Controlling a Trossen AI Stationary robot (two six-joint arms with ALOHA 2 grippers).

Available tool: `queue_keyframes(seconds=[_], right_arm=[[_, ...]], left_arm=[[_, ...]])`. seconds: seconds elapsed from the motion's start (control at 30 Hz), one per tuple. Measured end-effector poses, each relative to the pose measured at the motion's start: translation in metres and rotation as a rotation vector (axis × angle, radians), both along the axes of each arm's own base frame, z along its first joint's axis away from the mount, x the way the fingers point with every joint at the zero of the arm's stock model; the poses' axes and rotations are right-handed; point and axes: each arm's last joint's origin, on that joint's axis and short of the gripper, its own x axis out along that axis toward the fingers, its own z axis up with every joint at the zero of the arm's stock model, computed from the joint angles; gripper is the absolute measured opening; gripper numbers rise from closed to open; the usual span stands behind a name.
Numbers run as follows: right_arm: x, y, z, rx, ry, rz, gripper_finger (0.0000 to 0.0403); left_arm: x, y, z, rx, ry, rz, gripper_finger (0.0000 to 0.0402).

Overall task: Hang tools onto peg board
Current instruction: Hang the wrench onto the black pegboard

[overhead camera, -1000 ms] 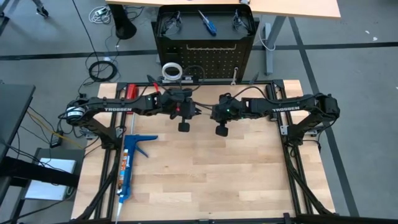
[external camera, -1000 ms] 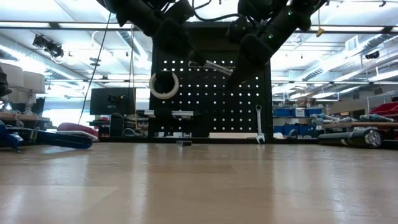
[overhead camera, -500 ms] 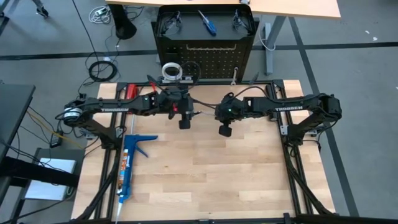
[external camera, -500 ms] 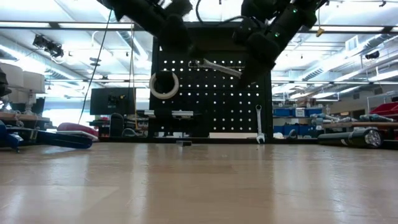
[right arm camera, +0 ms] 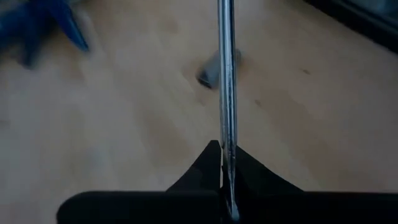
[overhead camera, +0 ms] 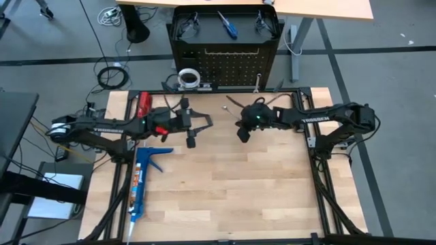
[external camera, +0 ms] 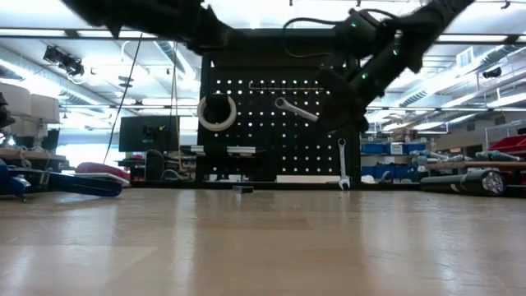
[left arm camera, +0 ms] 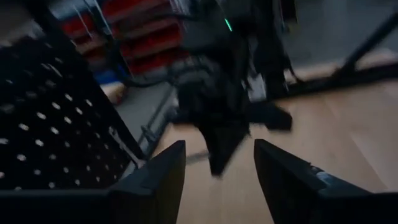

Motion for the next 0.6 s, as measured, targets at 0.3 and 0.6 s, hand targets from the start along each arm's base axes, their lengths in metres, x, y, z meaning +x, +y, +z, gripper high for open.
queue_keyframes(seconds=[0.3,0.6], right_arm=[[-0.023,-0.001,-0.028,0.115,-0.358,-0.194,0.0014],[-0.028,-0.024,-0.019,0.334,-0.576,-0.424,0.0017]], left_arm=[[-0.025,-0.002,-0.013,0.054,-0.263,0.031,0.0193],[-0.026,-0.001,-0.015,0.054,-0.29,0.069,0.0193]])
